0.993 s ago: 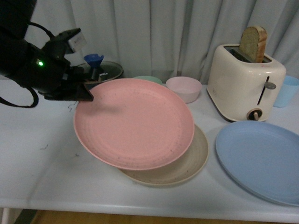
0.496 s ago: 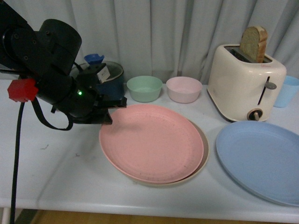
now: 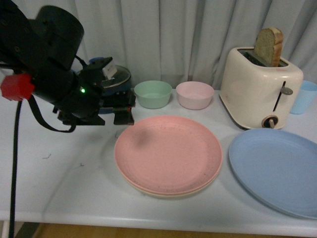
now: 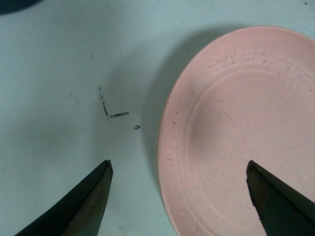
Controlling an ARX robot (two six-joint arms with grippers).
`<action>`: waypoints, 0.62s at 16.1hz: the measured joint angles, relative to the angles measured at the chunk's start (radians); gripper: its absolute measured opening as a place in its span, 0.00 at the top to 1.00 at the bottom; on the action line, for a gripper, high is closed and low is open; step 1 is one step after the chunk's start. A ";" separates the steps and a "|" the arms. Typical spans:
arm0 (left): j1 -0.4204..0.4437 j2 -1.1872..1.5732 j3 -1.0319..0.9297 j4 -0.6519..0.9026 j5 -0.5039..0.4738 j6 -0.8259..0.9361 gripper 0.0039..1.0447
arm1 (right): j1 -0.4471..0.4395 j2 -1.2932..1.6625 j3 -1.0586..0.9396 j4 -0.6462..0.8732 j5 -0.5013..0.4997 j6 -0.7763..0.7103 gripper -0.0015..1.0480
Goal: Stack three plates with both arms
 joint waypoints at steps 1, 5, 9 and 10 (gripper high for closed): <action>0.011 -0.048 -0.032 0.013 0.006 0.012 0.09 | 0.000 0.000 0.000 0.000 0.000 0.000 0.06; 0.104 -0.326 -0.235 0.092 -0.018 0.103 0.06 | 0.000 0.000 0.000 0.000 0.000 0.000 0.06; 0.159 -0.621 -0.519 0.565 -0.153 0.098 0.16 | 0.001 0.000 0.000 0.000 -0.001 0.000 0.06; 0.168 -0.650 -0.675 0.810 -0.220 0.076 0.29 | 0.004 0.000 0.000 -0.001 0.000 0.000 0.06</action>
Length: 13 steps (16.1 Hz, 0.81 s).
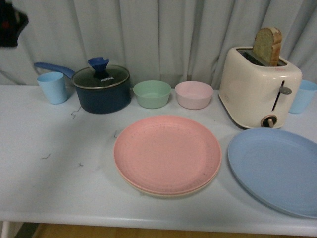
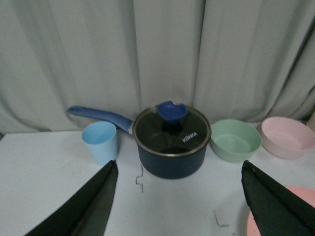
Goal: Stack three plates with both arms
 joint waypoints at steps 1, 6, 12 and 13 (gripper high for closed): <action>0.013 -0.017 -0.127 0.132 -0.014 -0.007 0.42 | 0.001 0.000 0.000 0.001 0.000 0.000 0.06; 0.019 -0.230 -0.372 0.252 -0.022 -0.022 0.95 | 0.001 0.000 0.000 0.001 0.000 0.000 0.06; 0.020 -0.450 -0.532 0.188 -0.022 -0.025 0.99 | 0.001 0.000 0.000 0.001 0.000 0.000 0.06; 0.020 -0.479 -0.550 0.171 -0.022 -0.025 0.99 | 0.001 0.000 0.000 0.001 0.000 0.000 0.06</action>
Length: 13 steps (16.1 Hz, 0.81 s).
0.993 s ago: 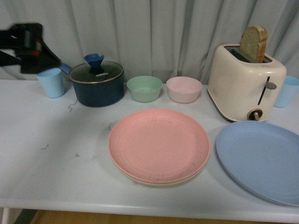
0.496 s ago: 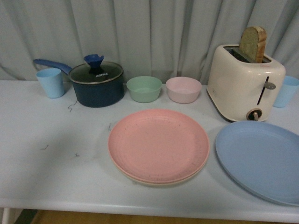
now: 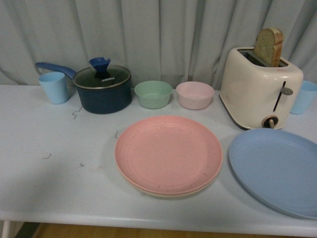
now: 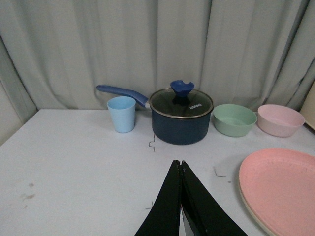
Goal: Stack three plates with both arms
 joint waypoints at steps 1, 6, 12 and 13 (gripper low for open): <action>0.000 -0.038 -0.016 -0.020 0.000 0.000 0.99 | 0.000 0.000 0.000 0.000 0.000 0.000 0.06; 0.000 -0.147 -0.104 -0.064 0.000 0.000 0.99 | 0.000 0.000 0.000 0.000 0.000 0.000 0.06; 0.000 -0.416 -0.115 -0.288 0.000 0.000 0.99 | 0.000 0.000 0.000 0.000 0.000 0.000 0.06; 0.000 -0.468 -0.115 -0.330 0.000 0.000 0.99 | 0.000 0.000 0.000 0.000 0.000 0.000 0.06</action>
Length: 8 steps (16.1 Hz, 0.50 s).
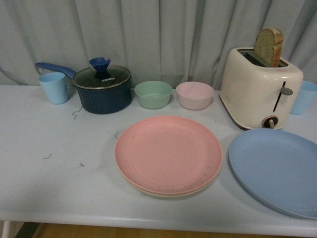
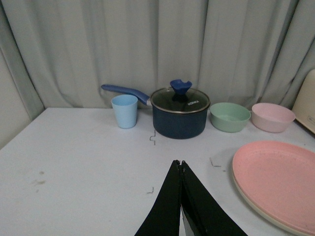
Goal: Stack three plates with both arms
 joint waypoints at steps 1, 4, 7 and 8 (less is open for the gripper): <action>0.000 -0.048 0.000 -0.043 0.000 0.000 0.99 | 0.000 0.000 0.000 0.000 0.000 0.000 0.06; 0.000 -0.123 0.000 -0.116 0.000 0.000 0.99 | 0.000 0.000 0.000 0.000 0.000 0.000 0.06; 0.000 -0.189 0.000 -0.183 0.000 0.000 0.99 | 0.000 0.000 0.000 0.000 0.000 0.000 0.06; 0.000 -0.209 0.000 -0.200 0.000 0.000 0.99 | 0.000 0.000 0.000 0.000 0.000 0.000 0.06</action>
